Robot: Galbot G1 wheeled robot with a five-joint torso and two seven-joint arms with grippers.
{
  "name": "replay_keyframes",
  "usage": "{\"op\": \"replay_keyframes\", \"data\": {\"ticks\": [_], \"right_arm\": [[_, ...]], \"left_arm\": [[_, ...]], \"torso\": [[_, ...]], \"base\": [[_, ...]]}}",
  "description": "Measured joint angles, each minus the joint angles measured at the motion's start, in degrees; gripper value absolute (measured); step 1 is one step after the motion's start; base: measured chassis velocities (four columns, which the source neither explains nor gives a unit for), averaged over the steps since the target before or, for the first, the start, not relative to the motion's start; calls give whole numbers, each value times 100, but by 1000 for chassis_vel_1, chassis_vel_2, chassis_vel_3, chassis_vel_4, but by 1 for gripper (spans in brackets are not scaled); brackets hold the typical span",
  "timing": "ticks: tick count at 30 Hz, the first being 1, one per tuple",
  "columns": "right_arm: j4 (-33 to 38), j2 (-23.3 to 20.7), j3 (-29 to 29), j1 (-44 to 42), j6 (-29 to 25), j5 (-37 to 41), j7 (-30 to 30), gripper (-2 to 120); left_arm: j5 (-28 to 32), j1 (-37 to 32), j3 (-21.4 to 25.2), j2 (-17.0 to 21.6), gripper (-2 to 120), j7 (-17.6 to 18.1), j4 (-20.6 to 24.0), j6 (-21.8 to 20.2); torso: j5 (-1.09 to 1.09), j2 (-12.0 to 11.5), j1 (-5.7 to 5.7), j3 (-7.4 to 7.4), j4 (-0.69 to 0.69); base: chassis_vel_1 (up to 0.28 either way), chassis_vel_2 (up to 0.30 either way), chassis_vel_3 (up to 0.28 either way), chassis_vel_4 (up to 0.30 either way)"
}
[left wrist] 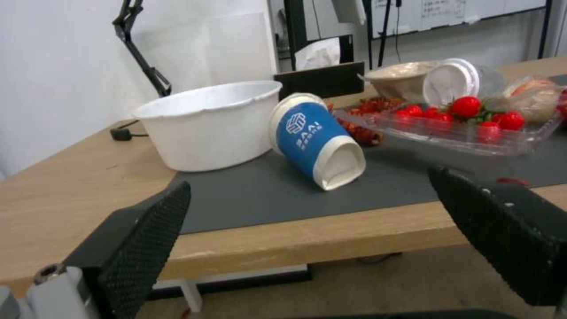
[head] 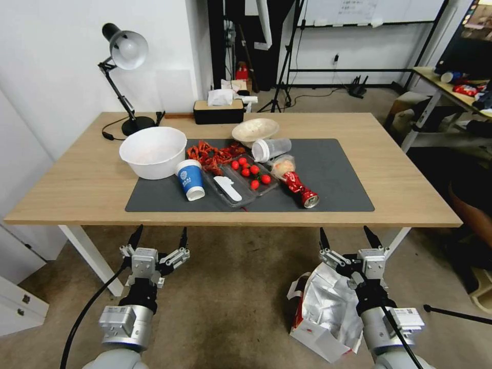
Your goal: Pick up the food delivery bag from the floor and place it on the table.
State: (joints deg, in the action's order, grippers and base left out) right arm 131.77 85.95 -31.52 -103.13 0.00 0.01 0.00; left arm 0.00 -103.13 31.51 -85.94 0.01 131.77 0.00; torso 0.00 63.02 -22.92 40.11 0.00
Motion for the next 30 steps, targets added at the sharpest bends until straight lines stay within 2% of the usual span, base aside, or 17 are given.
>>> {"op": "replay_keyframes", "data": {"ticks": [21, 23, 24, 25, 26, 30], "right_arm": [[41, -27, -12, 21, 5, 120, 34, 100], [232, -268, -137, 154, -42, 337, 117, 100], [232, -268, -137, 154, -42, 337, 117, 100], [238, -314, -142, 164, -42, 357, 115, 100], [258, -343, -158, 169, -11, 389, 90, 100], [287, -394, -141, 168, 69, 493, 102, 100]], "left_arm": [[0, 0, 0, 0, 100, 0, 0, 0], [270, 196, 76, 188, 100, 220, -98, 89], [270, 196, 76, 188, 100, 220, -98, 89], [400, 310, 140, 315, 100, 345, -154, 125], [493, 378, 161, 385, 100, 419, -180, 151], [738, 444, 158, 434, 99, 449, -197, 192]], "torso": [[4, 0, 0, 0, -2], [-8, 1, 1, 0, 5], [-8, 1, 1, 0, 5], [4, 0, 0, 0, -2], [2, 0, -1, 1, -4], [1, 0, -1, 0, 1]], "base": [[0, 0, 0, 0], [0, 0, 0, 0], [0, 0, 0, 0], [0, 0, 0, 0], [0, 0, 0, 0], [0, 0, 0, 0]]}}
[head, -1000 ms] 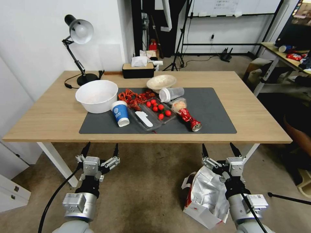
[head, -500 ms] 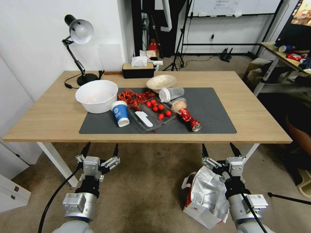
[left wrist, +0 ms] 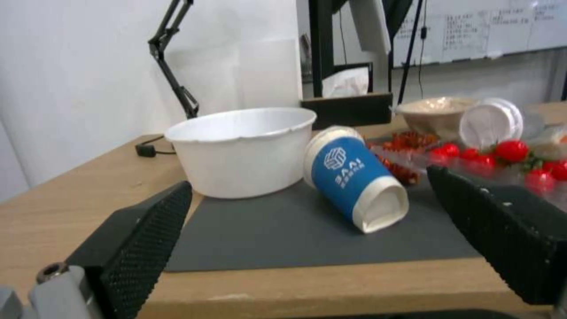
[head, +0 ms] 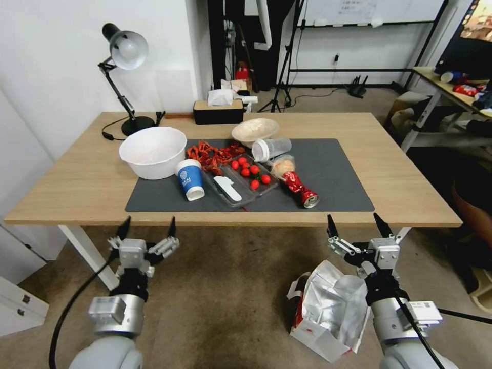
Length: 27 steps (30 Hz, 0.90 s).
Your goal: Pick up the food delivery bag from the floor and place it on the table.
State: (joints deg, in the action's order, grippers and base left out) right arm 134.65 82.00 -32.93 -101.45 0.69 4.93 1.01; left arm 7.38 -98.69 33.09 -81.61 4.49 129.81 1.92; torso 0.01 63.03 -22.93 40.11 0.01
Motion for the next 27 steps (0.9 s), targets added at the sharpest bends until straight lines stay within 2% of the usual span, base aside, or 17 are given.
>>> {"op": "replay_keyframes", "data": {"ticks": [9, 15, 27], "right_arm": [[5, -52, 1, 3, 28, 38, 14, 100], [-10, -48, 19, 4, 17, 50, 22, 100], [-15, -72, 13, 14, 18, 98, 44, 100]], "left_arm": [[-101, -6, 26, 0, 89, -73, -256, 427], [-141, -15, 10, 0, 88, -56, -262, 411], [-101, -23, -26, -12, 91, -28, -273, 396]], "torso": [[-1, 0, 0, 0, -1], [-1, -24, 12, -11, -1], [-1, -351, 157, -194, -1]], "base": [[0, 0, 0, 0], [0, 0, 0, 0], [0, 0, 0, 0]]}}
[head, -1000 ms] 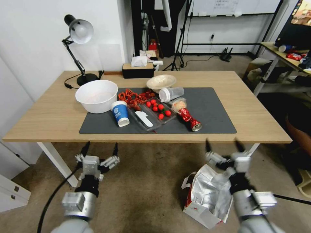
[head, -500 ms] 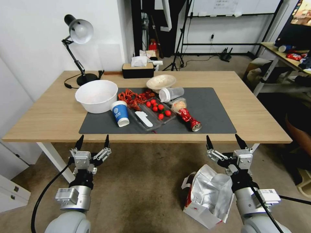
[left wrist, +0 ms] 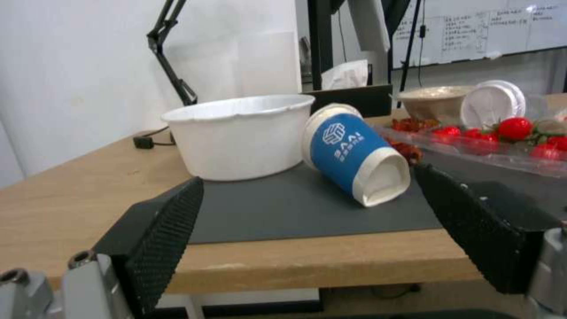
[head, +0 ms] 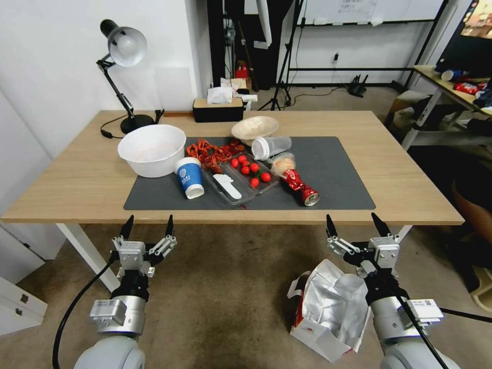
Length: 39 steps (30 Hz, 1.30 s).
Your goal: Pick up the food delivery bag from the floor and place it on the table.
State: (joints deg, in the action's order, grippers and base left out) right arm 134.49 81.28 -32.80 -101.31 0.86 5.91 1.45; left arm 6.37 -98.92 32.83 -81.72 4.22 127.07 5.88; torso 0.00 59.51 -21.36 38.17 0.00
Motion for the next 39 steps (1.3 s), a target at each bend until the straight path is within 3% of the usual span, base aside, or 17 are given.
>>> {"op": "replay_keyframes", "data": {"ticks": [11, 39], "right_arm": [[-9, 3, 16, -27, 5, 26, 3, 100], [-6, 50, -7, -27, 32, 38, -8, 100]], "left_arm": [[55, -27, -1, 20, 100, -7, 1, -42], [82, -45, -34, 30, 100, -5, -16, -45]], "torso": [[0, -375, 166, -210, 0], [0, -1089, 471, -617, 0]], "base": [[0, 0, 0, 0], [0, 0, 0, 0]]}}
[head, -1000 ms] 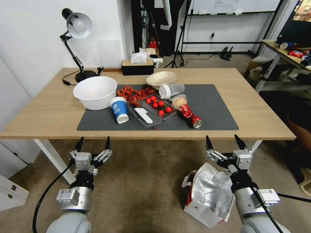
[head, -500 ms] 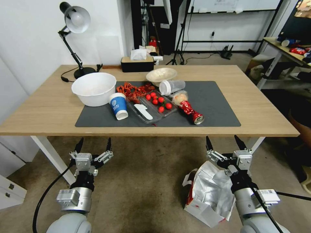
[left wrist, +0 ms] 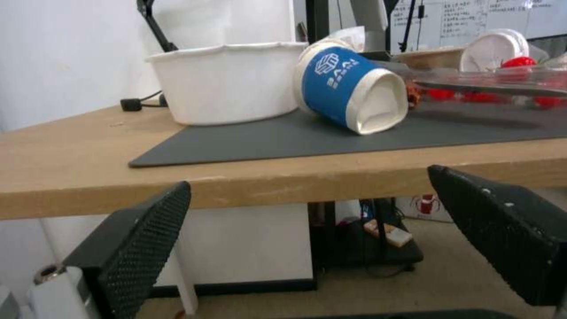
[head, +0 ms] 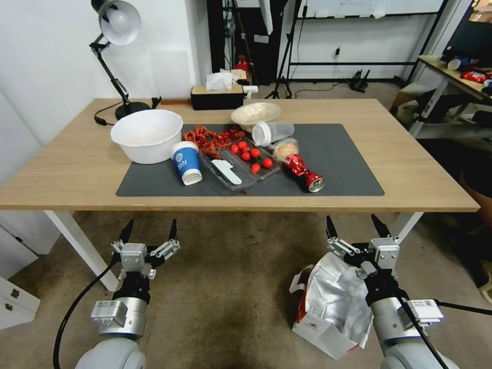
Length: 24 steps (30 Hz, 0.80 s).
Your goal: Pick up the food delivery bag from the floor and place it on the table.
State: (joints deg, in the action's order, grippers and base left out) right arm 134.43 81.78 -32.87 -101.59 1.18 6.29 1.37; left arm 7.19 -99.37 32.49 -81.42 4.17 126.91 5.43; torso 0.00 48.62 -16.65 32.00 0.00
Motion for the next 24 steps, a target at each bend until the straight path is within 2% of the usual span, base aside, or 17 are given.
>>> {"op": "replay_keyframes", "data": {"ticks": [5, 10, 11, 19, 24], "right_arm": [[4, 3, 0, -4, 0, 0, 0, 100], [16, 22, 1, -15, 0, -2, 0, 100], [16, 35, 7, -21, 0, -6, 0, 100], [25, 29, 4, -14, -1, 4, -1, 100], [27, 20, 1, -14, -4, 18, 0, 100]], "left_arm": [[0, -2, 4, 4, 100, 0, 0, 0], [-3, -15, 8, 1, 100, -5, 0, 15], [-10, -32, 2, -15, 100, -13, 0, 22], [-20, -44, 1, -23, 100, -25, 2, 26], [-36, -50, -16, -44, 100, -32, 2, 29]], "torso": [[0, -55, 23, -33, 0], [0, -190, 79, -112, 0], [0, -278, 118, -164, 0], [0, -431, 180, -252, 0], [0, -611, 257, -354, 0]], "base": [[0, 0, 0, 0], [0, 0, 0, 0], [0, 0, 0, 0], [0, 0, 0, 0], [0, 0, 0, 0]]}}
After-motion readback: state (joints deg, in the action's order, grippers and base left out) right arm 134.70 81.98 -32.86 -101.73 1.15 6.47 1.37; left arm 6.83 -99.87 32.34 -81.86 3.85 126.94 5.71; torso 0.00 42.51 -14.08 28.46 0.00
